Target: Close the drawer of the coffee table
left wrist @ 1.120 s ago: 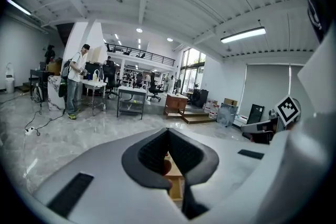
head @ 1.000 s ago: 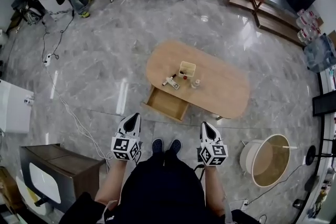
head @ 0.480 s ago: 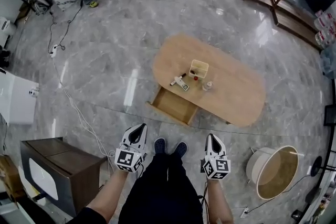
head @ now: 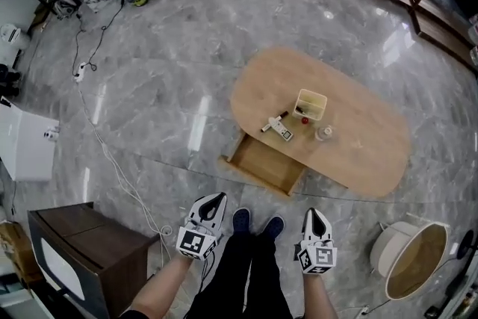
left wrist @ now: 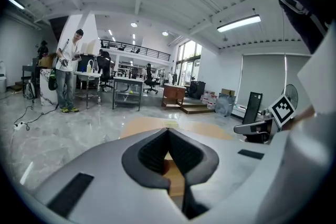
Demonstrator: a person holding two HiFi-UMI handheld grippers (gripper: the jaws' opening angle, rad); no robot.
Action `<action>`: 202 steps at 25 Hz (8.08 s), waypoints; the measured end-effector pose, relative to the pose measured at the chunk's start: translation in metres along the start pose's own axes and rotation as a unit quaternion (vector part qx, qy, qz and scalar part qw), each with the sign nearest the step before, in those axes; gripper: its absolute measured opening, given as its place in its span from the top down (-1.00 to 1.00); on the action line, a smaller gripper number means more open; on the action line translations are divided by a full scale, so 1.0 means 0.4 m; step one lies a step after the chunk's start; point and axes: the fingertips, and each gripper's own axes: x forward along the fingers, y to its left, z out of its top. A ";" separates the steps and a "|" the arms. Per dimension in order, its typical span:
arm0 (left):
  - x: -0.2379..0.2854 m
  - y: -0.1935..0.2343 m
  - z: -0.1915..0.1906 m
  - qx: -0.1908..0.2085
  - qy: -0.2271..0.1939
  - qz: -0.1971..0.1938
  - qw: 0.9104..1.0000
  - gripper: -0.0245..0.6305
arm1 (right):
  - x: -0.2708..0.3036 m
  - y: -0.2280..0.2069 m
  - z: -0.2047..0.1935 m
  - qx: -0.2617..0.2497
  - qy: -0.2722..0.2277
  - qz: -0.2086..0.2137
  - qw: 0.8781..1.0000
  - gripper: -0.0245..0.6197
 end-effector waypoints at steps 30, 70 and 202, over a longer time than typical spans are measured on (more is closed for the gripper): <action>0.268 0.163 -0.815 0.017 0.097 -0.003 0.995 0.85 | 0.337 -0.116 -0.731 0.028 0.068 0.003 0.997 0.84; 0.495 0.171 -0.835 0.030 0.104 -0.022 0.994 0.85 | 0.407 -0.187 -0.729 0.098 0.056 -0.026 0.993 0.84; 0.591 0.121 -0.552 -0.008 0.100 -0.014 0.995 0.85 | 0.442 -0.337 -0.454 0.117 0.060 -0.100 0.986 0.84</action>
